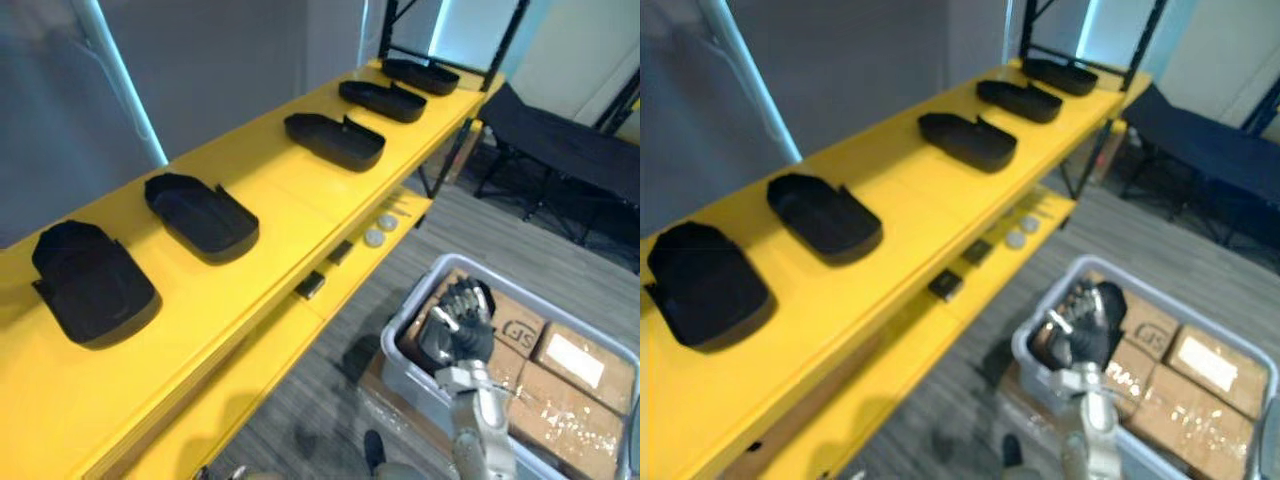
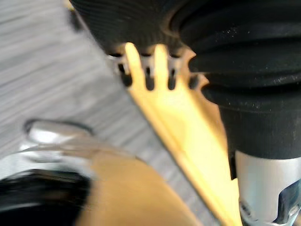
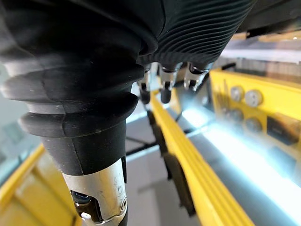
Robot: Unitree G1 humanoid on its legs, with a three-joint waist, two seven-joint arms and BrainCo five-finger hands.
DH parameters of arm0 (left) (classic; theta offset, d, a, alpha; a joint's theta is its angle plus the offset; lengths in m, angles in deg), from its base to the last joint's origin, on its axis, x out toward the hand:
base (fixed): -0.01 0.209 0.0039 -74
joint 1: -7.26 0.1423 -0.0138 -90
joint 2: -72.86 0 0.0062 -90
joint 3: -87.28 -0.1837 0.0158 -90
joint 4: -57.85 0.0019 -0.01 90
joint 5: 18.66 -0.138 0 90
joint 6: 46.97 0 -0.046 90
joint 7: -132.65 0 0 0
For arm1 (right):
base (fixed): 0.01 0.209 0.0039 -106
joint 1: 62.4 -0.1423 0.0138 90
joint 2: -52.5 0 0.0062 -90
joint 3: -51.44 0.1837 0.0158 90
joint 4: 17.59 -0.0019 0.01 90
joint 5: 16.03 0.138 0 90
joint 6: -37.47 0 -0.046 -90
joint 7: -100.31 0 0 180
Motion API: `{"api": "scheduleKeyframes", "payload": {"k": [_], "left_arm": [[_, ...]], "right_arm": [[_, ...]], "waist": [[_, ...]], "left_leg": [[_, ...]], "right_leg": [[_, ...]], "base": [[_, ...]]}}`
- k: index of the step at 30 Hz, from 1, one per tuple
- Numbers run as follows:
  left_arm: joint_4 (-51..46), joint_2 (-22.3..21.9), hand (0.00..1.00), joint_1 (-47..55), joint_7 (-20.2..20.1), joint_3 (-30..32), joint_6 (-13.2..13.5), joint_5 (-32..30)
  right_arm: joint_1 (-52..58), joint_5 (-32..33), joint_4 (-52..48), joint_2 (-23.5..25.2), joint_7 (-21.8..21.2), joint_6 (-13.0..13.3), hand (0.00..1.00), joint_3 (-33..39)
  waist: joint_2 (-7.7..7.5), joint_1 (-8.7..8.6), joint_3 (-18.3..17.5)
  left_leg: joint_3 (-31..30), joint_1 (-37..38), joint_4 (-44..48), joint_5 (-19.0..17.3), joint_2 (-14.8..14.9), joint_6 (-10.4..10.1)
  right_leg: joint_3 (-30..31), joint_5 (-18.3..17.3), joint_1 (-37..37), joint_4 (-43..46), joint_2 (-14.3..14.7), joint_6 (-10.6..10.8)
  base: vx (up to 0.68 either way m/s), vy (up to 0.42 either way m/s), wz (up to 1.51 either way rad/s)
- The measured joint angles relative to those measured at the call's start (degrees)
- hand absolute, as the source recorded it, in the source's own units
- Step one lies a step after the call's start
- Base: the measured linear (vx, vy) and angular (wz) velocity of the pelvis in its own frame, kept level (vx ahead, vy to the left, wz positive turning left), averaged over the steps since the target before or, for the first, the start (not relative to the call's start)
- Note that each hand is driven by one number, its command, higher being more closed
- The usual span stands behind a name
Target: Walk over and take plastic housings, then place them on the shelf
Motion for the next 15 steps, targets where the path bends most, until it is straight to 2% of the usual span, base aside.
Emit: {"api": "scheduleKeyframes", "payload": {"k": [2, 4, 5, 6, 9, 11, 12, 13, 14, 15], "left_arm": [[-3.0, -0.1, 0.00, -0.6, -1.2, -0.5, -0.6, -1.5], [-4.0, 0.3, 0.00, -0.5, -1.4, -0.4, -1.7, -1.8], [-3.9, 0.5, 0.00, -0.6, -1.4, -0.5, -2.8, -1.8], [-4.1, 0.7, 0.00, -0.5, -1.3, -0.2, -3.1, -1.8], [-3.3, 2.6, 0.00, -0.8, -1.1, 0.0, -4.4, -1.8], [-2.9, 3.6, 0.00, -0.8, -1.1, -0.1, -5.2, -2.0], [-2.9, 3.7, 0.00, -0.8, -1.1, -0.1, -5.2, -2.0], [-2.5, 4.3, 0.00, -0.5, -1.1, -0.2, -5.3, -1.4], [-1.5, 5.1, 0.00, -0.8, -1.1, 0.0, -5.5, -0.9], [-1.0, 4.9, 0.00, -0.8, -1.2, 0.0, -5.9, -0.6]], "right_arm": [[4.9, 0.1, -3.1, 2.3, 0.2, 0.0, 0.00, -0.2], [9.3, 0.1, -6.0, 3.3, -0.5, 0.0, 0.00, -1.2], [11.2, 0.1, -6.8, 3.2, -1.2, 0.0, 0.00, -1.6], [12.9, 0.1, -7.9, 3.4, -1.6, 0.2, 0.00, -2.8], [13.9, -0.2, -8.7, 4.8, -2.5, 0.9, 0.00, -4.5], [11.9, 1.1, -6.7, 5.5, -2.1, 1.5, 0.00, -5.9], [11.5, 1.2, -6.0, 5.5, -2.0, 1.5, 0.00, -6.1], [9.7, 1.5, -3.5, 5.5, -1.0, 1.7, 0.00, -6.9], [7.9, 1.5, -1.4, 5.4, 0.0, 1.7, 0.00, -7.4], [7.2, 1.3, -0.2, 5.2, 0.5, 1.7, 0.00, -7.5]], "waist": [[-0.22, -0.01, 1.1], [-0.84, 0.02, 1.3], [-0.95, -0.14, 0.9], [-0.30, -0.14, 0.2], [-2.91, -0.14, -0.7], [-4.10, 0.53, -1.2], [-4.22, 0.54, -1.3], [-5.16, 0.75, -1.9], [-6.19, 1.31, -2.6], [-5.64, 2.00, -2.5]], "left_leg": [[1.5, -1.4, 6.1, -3.3, 0.6, 1.1], [2.9, -1.8, 8.7, -4.6, 1.0, 2.2], [3.6, -1.8, 8.1, -4.3, 1.3, 3.2], [5.3, -1.9, 6.5, -2.7, 2.1, 3.7], [8.0, -1.5, 2.7, 0.8, 2.7, 3.4], [11.1, -0.9, -2.7, 5.1, 3.7, 2.7], [11.4, -1.0, -3.1, 5.5, 3.7, 2.7], [13.4, -1.6, -4.1, 6.9, 3.7, 2.2], [15.5, -2.5, -4.0, 7.5, 3.7, 1.4], [16.6, -2.6, -4.1, 8.4, 4.2, 1.8]], "right_leg": [[-1.4, -0.6, 0.2, 1.1, 0.0, -0.8], [-7.7, -3.4, 0.5, 0.2, -1.7, -5.2], [-11.6, -7.3, 0.2, 0.2, -2.6, -8.6], [-14.4, -8.2, -1.3, 3.9, -3.9, -7.7], [-16.5, -8.3, -3.3, 16.8, -5.8, -7.6], [-18.8, -8.5, -1.2, 24.3, -9.1, -7.9], [-19.0, -8.4, -0.9, 24.6, -9.7, -7.9], [-19.4, -6.5, 0.1, 24.2, -11.8, -7.6], [-20.4, -3.4, 0.5, 19.4, -11.8, -5.9], [-22.0, -2.9, 0.9, 17.0, -10.8, -6.5]], "base": [[-0.26, 0.112, -0.43], [-0.28, 0.104, -0.50], [-0.21, 0.099, -0.52], [-0.17, 0.080, -0.47], [-0.08, -0.003, -0.45], [-0.03, -0.077, -0.53], [0.02, -0.114, -0.67], [0.03, -0.166, -0.87], [0.03, -0.169, -1.11], [-0.02, -0.180, -1.27]]}}
